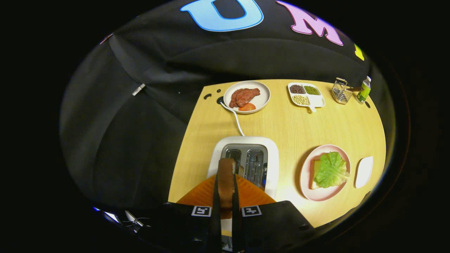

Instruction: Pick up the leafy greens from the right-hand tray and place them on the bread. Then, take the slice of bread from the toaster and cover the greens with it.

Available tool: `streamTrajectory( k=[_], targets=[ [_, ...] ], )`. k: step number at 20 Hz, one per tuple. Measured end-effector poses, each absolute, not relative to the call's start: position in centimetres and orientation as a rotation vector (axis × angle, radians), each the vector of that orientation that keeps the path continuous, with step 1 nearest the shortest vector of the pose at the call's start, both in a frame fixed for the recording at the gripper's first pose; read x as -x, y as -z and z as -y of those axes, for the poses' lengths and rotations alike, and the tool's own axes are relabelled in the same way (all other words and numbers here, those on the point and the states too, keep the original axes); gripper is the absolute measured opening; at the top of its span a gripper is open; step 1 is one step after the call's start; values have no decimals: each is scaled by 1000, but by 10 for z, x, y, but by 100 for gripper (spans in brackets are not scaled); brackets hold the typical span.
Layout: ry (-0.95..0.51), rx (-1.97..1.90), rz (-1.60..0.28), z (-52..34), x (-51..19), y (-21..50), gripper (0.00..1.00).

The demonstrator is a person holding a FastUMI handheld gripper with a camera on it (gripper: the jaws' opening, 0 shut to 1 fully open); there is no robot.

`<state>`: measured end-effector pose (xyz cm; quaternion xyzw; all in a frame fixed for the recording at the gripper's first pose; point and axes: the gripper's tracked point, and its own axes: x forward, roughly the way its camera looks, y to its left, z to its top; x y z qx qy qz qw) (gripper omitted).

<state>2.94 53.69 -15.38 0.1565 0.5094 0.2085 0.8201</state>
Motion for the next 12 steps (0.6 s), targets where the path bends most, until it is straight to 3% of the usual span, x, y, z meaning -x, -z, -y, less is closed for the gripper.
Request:
streamTrajectory(
  k=[7,12],
  targets=[
    [-508,-495,-1010,-481,-33,89,16],
    [-526,-547,-986,-406,-35,85,16]
  ],
)
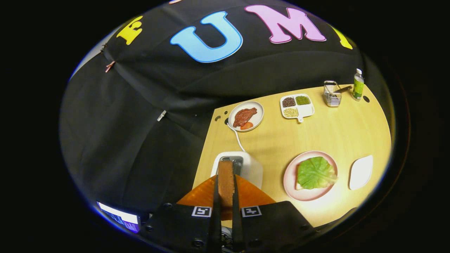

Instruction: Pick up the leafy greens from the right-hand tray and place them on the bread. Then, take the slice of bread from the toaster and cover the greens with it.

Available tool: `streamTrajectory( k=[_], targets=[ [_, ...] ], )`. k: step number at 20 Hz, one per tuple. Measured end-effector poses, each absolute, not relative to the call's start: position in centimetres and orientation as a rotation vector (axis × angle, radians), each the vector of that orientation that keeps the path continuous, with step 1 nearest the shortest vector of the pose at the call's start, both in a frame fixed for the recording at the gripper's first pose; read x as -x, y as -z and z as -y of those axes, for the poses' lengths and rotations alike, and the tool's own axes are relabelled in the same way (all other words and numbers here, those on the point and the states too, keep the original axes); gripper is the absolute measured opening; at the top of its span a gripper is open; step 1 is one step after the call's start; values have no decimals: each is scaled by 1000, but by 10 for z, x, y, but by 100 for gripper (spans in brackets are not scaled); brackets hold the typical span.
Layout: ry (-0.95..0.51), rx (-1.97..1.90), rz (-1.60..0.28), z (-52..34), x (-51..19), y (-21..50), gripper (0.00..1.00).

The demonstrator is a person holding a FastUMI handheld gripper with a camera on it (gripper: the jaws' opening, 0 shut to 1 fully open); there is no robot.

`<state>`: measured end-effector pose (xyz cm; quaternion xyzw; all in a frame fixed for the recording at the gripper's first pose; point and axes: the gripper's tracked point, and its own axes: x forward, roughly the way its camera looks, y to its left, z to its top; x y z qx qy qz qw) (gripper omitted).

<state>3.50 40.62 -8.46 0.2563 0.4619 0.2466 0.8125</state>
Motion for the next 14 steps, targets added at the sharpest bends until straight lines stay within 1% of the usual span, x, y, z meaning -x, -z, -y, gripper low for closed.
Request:
streamTrajectory(
  k=[3,7,10,14],
  targets=[
    [-498,-502,-950,-356,-43,103,16],
    [-474,-480,-941,-315,-48,139,16],
    [-434,-449,-977,-298,-51,186,16],
    [-392,-451,-1036,-301,-54,247,16]
  ],
)
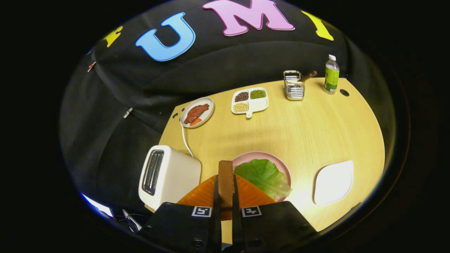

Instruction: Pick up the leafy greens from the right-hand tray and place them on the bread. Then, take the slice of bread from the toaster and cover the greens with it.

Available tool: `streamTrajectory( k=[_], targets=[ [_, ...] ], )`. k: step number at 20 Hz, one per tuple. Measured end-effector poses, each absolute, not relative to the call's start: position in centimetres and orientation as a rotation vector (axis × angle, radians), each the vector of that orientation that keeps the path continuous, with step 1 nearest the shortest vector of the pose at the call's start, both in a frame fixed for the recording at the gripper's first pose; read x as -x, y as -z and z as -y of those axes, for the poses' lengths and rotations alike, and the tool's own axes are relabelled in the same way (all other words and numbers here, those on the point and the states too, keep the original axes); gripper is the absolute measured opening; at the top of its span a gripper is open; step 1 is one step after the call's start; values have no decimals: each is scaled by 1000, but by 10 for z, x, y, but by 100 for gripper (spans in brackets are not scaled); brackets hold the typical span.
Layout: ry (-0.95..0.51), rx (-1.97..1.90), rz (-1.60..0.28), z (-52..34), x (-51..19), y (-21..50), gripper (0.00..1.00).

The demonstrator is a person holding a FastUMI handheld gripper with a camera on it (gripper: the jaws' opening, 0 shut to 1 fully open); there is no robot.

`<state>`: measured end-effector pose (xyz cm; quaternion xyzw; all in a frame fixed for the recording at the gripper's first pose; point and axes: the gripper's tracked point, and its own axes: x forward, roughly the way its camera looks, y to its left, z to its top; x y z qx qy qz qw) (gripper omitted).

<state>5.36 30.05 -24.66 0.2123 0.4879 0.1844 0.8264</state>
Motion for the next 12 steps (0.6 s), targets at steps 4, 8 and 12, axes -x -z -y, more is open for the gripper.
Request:
streamTrajectory(
  k=[4,8,12],
  targets=[
    [-391,-544,-1077,-320,-59,284,16],
    [-352,-548,-1102,-308,-65,323,17],
    [-280,-533,-1155,-281,-65,360,18]
  ],
)
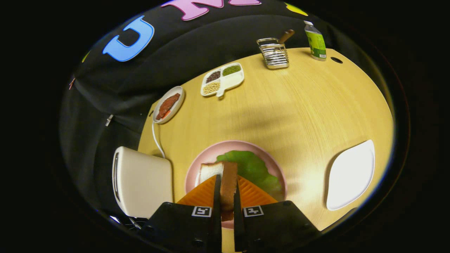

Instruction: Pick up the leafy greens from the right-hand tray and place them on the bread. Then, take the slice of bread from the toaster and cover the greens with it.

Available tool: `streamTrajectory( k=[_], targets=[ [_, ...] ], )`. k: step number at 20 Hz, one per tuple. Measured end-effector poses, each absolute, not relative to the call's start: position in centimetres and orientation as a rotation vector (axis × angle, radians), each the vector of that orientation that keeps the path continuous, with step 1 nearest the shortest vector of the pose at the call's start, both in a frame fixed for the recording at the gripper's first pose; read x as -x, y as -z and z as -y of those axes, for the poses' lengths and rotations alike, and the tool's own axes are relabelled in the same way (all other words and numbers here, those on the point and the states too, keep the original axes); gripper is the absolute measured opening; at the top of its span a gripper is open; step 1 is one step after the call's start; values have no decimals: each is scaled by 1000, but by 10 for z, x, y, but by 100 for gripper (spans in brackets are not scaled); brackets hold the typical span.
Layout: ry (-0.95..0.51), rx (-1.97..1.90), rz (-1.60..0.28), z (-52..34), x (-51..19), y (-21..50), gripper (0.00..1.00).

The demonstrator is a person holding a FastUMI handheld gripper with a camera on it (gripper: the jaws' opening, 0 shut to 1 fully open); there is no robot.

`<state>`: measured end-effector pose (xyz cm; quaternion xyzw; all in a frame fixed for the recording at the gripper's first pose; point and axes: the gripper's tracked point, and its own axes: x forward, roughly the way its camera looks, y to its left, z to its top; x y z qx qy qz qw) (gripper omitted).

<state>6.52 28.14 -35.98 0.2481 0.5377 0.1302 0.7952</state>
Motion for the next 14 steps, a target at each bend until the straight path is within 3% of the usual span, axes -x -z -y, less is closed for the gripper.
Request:
streamTrajectory(
  k=[3,8,14],
  targets=[
    [-241,-528,-1157,-278,-63,377,28],
    [-233,-410,-1131,-266,-63,388,67],
    [-282,-166,-1041,-262,-69,379,79]
  ],
)
